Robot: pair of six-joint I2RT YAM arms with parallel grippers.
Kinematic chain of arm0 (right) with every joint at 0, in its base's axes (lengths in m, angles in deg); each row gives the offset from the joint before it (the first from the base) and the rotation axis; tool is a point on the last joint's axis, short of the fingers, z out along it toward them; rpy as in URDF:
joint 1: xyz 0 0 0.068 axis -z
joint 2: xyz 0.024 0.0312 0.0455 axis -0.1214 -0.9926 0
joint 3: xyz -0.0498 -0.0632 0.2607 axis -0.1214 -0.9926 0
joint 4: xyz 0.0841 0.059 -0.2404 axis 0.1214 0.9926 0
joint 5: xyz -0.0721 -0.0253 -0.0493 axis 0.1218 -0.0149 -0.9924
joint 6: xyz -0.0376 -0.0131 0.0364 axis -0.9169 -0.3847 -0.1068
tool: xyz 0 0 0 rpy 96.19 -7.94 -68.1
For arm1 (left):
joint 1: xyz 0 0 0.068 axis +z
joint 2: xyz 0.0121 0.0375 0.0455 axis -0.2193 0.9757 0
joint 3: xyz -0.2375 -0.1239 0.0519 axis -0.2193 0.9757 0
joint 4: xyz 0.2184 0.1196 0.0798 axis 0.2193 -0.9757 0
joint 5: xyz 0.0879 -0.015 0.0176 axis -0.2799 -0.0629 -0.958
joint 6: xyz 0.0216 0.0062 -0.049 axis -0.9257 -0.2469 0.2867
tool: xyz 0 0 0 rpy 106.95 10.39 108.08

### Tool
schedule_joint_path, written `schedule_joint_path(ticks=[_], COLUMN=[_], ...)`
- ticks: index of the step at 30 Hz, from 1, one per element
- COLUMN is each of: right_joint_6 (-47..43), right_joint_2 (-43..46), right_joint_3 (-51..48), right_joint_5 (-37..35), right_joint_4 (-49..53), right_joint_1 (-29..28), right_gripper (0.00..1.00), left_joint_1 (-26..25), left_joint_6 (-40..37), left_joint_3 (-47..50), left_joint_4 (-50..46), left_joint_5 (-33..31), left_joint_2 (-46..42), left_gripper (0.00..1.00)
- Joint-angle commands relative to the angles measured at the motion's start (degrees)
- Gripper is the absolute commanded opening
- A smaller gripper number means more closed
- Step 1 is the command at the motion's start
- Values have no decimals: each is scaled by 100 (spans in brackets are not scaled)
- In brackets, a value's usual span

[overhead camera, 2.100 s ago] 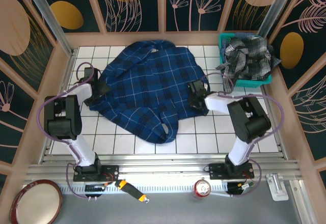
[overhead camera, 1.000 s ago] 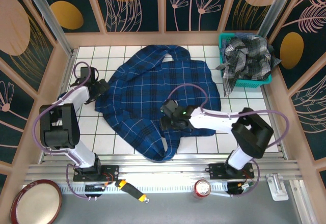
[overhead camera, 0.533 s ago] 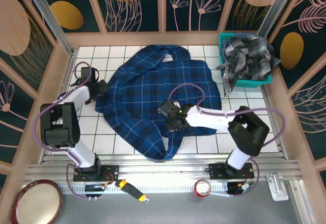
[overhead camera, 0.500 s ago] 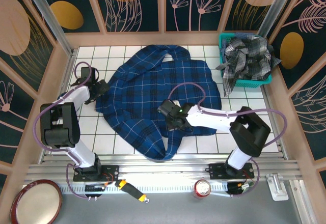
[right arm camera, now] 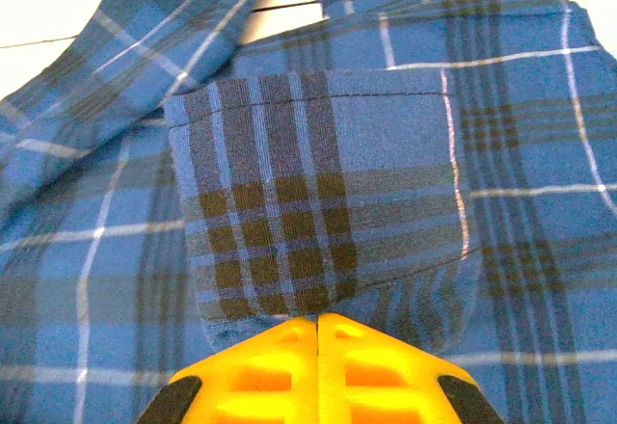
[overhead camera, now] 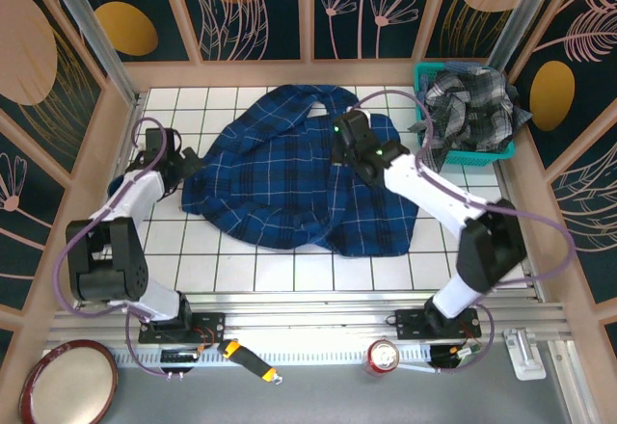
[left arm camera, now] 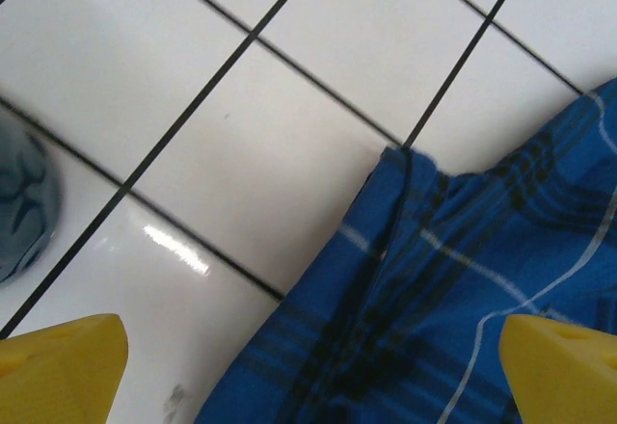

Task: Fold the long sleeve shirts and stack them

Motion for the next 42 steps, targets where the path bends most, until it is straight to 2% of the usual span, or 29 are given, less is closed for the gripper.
schedule_joint_path(ticks=[1, 2, 5, 8, 11, 15, 17, 21, 23, 24, 27, 29, 31, 33, 36, 38, 40, 42], right_joint_6=[-219, -243, -262, 131, 1005, 2332, 2784, 2952, 3174, 3231, 3346, 3487, 3583, 3589, 3486, 3336, 3053, 2765], right_joint_2=[-656, -732, -491, 377, 1335, 2017, 2183, 2234, 2188, 2180, 2138, 2062, 2043, 2133, 2279, 2331, 2377, 2373], right_joint_3=[124, 130, -150, -1000, -2021, -3013, -3375, -3826, -3951, -4039, -4390, -4505, -4541, -4606, -4542, -4268, -3905, -3559], right_joint_5=[-178, -165, -359, -376, -381, -288, -188, 225, 90, 115, 335, 314, 174, 92, -22, -212, -389, -469], right_joint_4=[1, 101, 509, 904, 1433, 2086, 2162, 1762, 1864, 1843, 1511, 1450, 1432, 1226, 995, 1132, 1266, 1310], right_joint_1=[404, 485, 582, 541, 468, 49, -68, -135, -190, -208, -218, -234, -235, -215, -135, -71, 13, 130], right_gripper=[9, 23, 43, 62, 69, 69, 68, 66, 66, 65, 64, 63, 61, 52, 24, 9, 0, 0], left_joint_1=[-20, -48, -271, -700, -1040, -1222, -1380, -1703, -1755, -1756, -1766, -1760, -1761, -1757, -1762, -1762, -1751, -1747], left_joint_6=[125, 155, 279, 510, 732, 936, 1011, 1089, 1119, 1109, 1089, 1063, 1046, 1012, 950, 915, 893, 897], left_joint_3=[407, 528, 854, 1022, 1225, 1539, 1649, 1647, 1651, 1664, 1645, 1586, 1491, 1398, 1130, 961, 773, 593], left_joint_4=[-169, -144, -134, -215, -310, -419, -379, -213, -155, -106, 16, 126, 126, 109, -135, -307, -483, -654], left_joint_5=[-81, -31, -106, -143, -143, -286, -274, -152, -169, -147, -97, 40, 111, 108, -30, -179, -378, -522], left_joint_2=[-253, -321, -506, -553, -626, -816, -784, -435, -330, -326, -391, -410, -403, -436, -500, -587, -649, -645], left_gripper=[99, 99, 99, 98, 97, 96, 93, 86, 82, 77, 55, 35, 23, 15, 0, 0, 0, 0])
